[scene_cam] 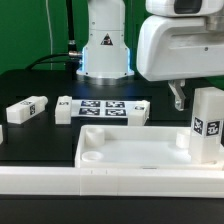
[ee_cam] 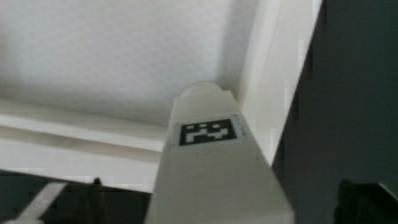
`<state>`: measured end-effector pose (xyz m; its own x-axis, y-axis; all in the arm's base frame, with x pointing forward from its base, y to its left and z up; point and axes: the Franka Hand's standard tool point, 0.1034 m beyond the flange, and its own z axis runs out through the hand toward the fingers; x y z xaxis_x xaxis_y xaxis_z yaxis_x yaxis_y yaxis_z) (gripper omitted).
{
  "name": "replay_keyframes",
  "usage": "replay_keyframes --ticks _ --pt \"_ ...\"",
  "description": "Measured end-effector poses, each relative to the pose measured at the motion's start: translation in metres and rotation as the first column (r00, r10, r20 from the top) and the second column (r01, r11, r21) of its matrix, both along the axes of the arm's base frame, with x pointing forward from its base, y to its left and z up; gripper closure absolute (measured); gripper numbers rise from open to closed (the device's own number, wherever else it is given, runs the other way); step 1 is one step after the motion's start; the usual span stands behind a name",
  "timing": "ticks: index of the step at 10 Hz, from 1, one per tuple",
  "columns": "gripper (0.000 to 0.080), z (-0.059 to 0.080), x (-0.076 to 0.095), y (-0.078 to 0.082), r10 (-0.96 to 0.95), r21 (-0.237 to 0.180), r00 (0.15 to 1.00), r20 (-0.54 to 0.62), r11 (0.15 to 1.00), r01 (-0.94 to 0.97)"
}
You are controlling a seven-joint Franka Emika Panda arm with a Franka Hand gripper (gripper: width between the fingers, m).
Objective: Assemble desk
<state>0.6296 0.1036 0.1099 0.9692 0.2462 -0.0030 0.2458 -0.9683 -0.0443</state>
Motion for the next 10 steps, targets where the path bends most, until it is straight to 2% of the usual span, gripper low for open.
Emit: replay_keyframes --ticks 1,3,4,5,7,8,10 --pt "0.0151 -0.0004 -0.0003 -0.0001 0.011 0.001 1.000 0.000 1.000 -0.011" --pt "0.0408 -0.0004 -0.0003 -0.0001 0.009 0.001 1.000 0.000 1.000 -0.009" --pt "0.0408 -0.0005 -0.0003 -0.0003 0.009 0.001 1.000 0.000 1.000 -0.009" --pt "0.0511 -0.0005 -0.0003 -0.0002 -0.001 0.001 1.000 -0.001 1.000 0.001" --pt "0.0511 -0.0005 -0.0002 -0.0002 -0.023 0.001 1.000 -0.001 1.000 0.023" --pt "0.0511 -0.0007 -0.0004 -0.0002 -0.154 0.008 0.988 -0.004 0.988 0.155" --pt "0.0511 -0.0012 -0.0015 -0.0014 -0.427 0.034 0.904 -0.003 0.904 0.427"
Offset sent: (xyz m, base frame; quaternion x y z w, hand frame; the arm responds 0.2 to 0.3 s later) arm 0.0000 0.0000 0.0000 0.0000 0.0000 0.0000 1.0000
